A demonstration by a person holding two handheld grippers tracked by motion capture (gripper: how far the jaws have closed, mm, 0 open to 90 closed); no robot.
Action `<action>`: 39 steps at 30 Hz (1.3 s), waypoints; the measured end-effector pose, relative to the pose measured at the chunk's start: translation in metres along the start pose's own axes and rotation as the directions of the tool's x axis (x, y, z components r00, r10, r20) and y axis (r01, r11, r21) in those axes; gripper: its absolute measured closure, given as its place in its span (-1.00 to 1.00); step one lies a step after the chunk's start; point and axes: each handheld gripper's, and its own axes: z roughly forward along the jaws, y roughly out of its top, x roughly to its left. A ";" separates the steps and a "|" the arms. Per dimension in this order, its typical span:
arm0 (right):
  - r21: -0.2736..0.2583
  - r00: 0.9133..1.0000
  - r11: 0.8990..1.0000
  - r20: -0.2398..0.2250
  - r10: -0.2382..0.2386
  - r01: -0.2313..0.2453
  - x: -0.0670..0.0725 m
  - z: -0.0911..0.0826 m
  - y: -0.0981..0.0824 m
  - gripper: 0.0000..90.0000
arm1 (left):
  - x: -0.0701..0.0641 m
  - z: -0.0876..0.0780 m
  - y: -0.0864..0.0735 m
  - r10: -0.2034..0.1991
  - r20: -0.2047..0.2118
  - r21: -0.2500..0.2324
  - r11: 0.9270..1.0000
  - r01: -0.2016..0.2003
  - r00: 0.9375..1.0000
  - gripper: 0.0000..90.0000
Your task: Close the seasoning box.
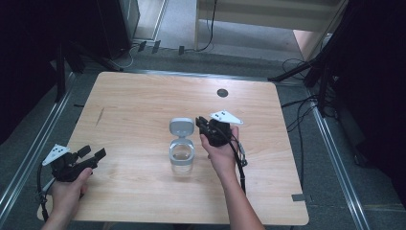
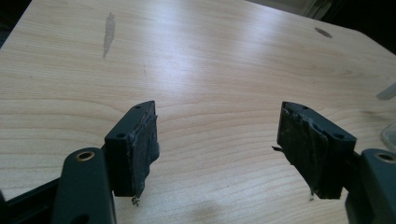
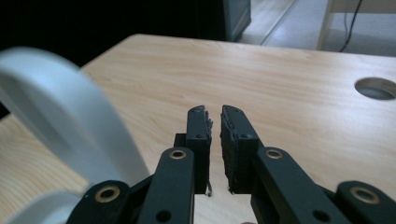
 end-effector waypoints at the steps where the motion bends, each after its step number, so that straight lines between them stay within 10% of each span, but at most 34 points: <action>1: -0.015 1.000 1.000 -0.018 0.012 -0.013 0.000 0.000 0.008 0.83 | -0.004 0.002 0.000 0.028 -0.011 0.015 0.999 -0.028 1.000 -0.32; 10: -0.034 0.992 0.998 -0.114 -0.051 0.048 0.022 -0.013 0.010 0.83 | -0.009 0.007 0.000 0.072 -0.031 0.047 0.996 -0.070 0.997 -0.28; 14: -0.028 0.993 0.996 -0.079 -0.086 0.084 0.027 -0.027 -0.002 0.78 | -0.009 0.008 0.000 0.058 -0.034 0.044 0.997 -0.057 0.998 -0.27; 21: -0.034 0.999 0.999 0.000 -0.041 0.041 -0.003 -0.052 -0.018 0.69 | -0.009 0.008 0.000 0.067 -0.033 0.052 0.997 -0.066 0.997 -0.26; 31: -0.074 0.986 0.995 0.149 0.080 -0.070 -0.075 -0.108 -0.065 -0.64 | -0.011 0.009 -0.001 0.081 -0.038 0.053 0.995 -0.079 0.996 -0.26; 39: -0.046 0.967 0.995 0.236 0.092 -0.083 -0.108 -0.143 -0.098 -0.69 | -0.012 0.010 -0.001 0.088 -0.045 0.054 0.995 -0.086 0.995 -0.25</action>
